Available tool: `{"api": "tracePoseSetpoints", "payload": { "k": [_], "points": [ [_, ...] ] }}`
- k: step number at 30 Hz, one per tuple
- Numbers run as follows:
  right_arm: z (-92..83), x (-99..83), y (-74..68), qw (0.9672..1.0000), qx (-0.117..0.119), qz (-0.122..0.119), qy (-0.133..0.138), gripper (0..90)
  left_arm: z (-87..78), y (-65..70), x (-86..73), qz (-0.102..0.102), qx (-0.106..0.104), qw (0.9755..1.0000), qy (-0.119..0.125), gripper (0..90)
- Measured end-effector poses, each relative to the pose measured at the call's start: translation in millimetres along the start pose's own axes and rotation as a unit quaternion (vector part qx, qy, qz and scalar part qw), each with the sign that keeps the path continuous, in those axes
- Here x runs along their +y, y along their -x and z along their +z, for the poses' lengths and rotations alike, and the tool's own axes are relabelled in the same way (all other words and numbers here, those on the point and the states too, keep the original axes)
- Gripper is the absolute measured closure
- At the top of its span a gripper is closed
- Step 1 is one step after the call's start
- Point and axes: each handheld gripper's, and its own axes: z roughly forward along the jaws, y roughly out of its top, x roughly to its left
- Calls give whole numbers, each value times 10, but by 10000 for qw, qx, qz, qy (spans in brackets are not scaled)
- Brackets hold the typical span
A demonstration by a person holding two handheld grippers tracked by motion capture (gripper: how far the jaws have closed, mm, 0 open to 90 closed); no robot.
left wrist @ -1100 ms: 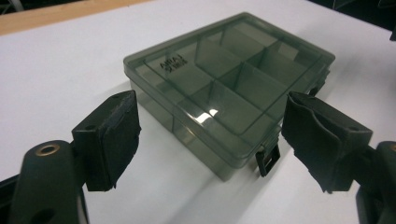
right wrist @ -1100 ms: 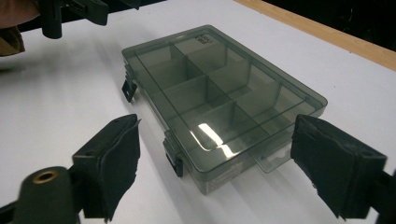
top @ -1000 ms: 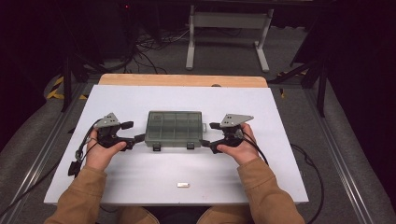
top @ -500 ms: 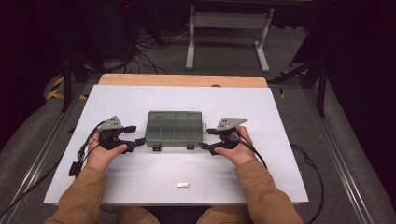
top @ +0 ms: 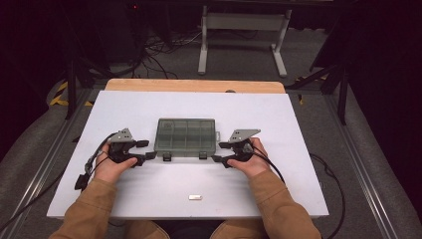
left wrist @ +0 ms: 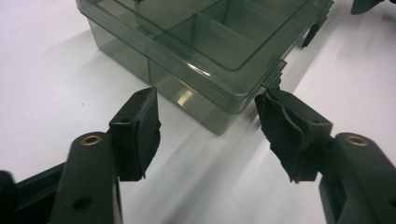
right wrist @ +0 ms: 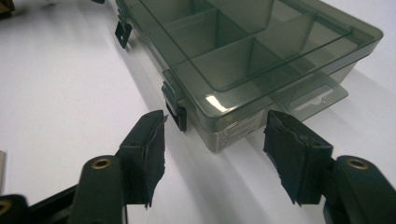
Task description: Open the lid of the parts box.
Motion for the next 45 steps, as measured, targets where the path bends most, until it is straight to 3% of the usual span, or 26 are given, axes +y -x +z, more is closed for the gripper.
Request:
{"api": "tracePoseSetpoints", "payload": {
  "k": [6,17,26,45],
  "points": [
    [19,-19,4,10000,-10,-18,-25,475,9,-7,-25,14,-63,10000,-51,462],
    [33,-38,12,10000,-13,-76,-28,650,12,12,-22,249,-111,9995,-132,643],
    [41,-43,9,9998,-80,-137,-114,696,11,35,-12,362,-163,9992,-101,707],
    [34,-32,-20,9993,-163,-260,-193,723,11,45,-9,453,-107,9988,-149,721]
  ]
}}
